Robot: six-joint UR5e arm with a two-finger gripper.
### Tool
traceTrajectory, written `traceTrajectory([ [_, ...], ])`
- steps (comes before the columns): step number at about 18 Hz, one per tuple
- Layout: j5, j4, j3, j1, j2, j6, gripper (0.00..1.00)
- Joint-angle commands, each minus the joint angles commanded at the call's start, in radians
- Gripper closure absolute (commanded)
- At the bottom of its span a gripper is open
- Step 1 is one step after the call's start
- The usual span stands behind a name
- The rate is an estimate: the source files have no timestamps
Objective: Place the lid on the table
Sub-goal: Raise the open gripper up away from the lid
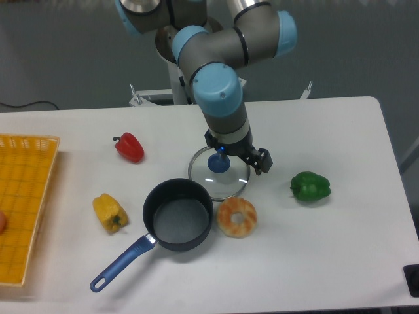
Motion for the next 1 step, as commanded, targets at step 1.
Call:
traceTrajectory([
  [1,-0.011,-0.002,0.000,0.020,0.017,0.002,0.00],
])
